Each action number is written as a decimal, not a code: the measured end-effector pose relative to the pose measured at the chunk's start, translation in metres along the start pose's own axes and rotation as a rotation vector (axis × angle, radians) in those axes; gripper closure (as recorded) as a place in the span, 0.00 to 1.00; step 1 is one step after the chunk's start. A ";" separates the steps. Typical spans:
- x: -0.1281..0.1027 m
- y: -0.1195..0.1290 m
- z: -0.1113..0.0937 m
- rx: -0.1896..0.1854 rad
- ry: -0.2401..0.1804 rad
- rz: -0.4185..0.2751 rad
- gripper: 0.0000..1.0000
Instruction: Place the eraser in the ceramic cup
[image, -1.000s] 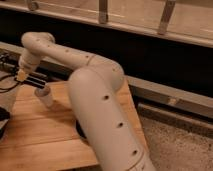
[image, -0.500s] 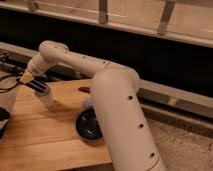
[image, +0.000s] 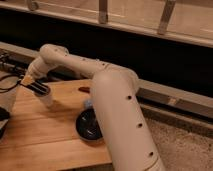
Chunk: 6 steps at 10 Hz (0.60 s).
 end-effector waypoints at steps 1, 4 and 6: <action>0.001 0.002 0.003 -0.003 0.000 -0.001 0.92; 0.003 0.002 0.004 -0.002 0.000 -0.002 0.67; 0.004 0.003 0.006 -0.004 -0.001 -0.005 0.55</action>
